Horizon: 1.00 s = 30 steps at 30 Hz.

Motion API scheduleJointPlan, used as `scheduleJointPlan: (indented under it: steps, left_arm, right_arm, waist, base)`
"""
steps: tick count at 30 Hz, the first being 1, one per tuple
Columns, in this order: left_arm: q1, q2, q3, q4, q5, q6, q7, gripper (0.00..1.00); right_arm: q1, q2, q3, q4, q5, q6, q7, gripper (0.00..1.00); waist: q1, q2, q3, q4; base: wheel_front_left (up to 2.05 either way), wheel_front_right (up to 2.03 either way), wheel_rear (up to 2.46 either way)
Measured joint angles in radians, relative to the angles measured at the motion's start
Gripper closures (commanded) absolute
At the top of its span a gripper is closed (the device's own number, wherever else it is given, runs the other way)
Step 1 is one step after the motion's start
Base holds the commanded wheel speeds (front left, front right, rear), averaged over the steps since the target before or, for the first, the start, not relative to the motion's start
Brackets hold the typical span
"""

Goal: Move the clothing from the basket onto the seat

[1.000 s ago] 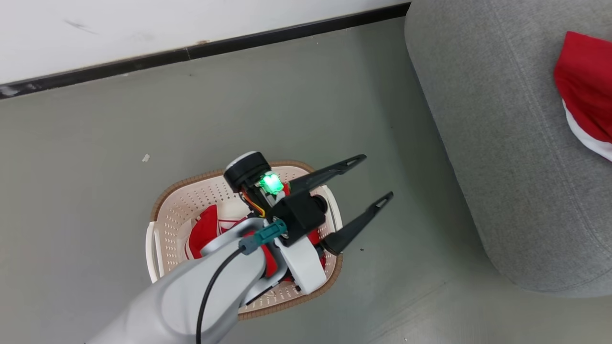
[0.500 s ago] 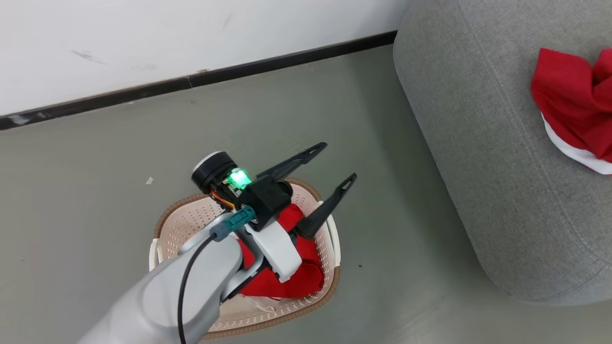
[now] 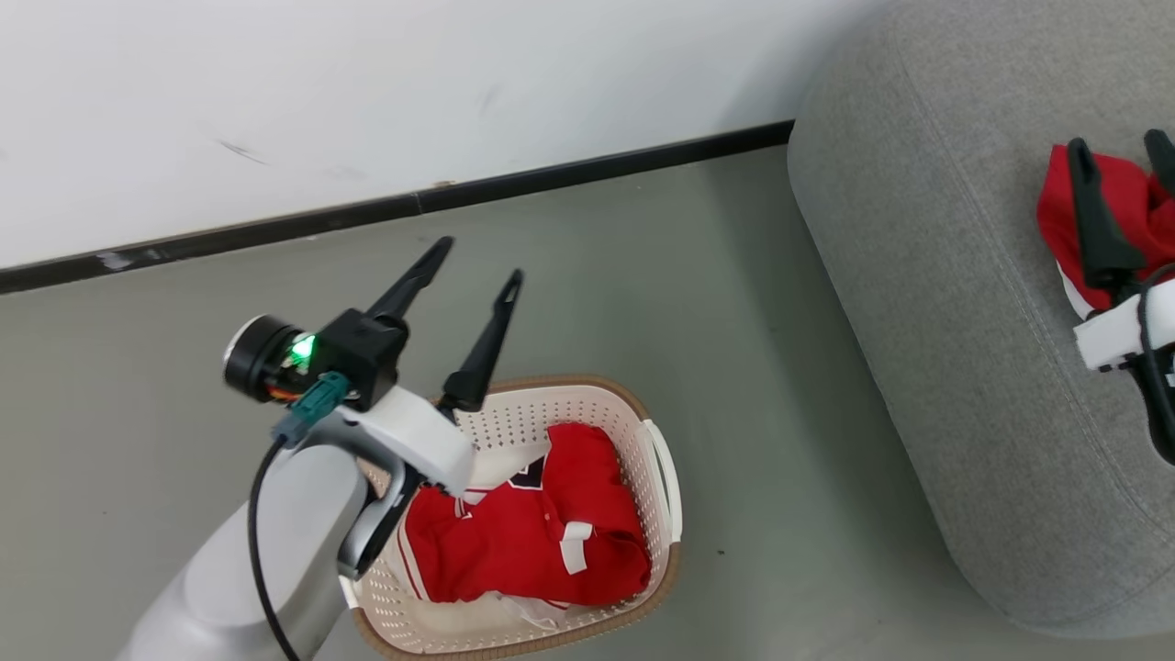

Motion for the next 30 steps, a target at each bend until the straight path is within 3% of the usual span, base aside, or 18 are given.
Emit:
scheduleJointPlan:
  steps: [12,30]
  left_arm:
    - [0.147,0.048,0.161,-0.003,-0.015,0.085,-0.001,0.0]
    - [0.382,0.051,0.399,-0.053,-0.027,0.178,-0.001,0.0]
  right_arm:
    - [0.051,0.099,-0.041,-0.026,-0.094,0.0,0.0,0.0]
    - [0.255,0.238,-0.084,-0.055,-0.225,0.0,0.0,0.0]
  waist:
    - [0.0,0.0,-0.08,0.056]
    - [0.0,0.0,-0.205,0.116]
  base:
    - [0.0,0.0,0.0]
    - [0.0,0.0,0.0]
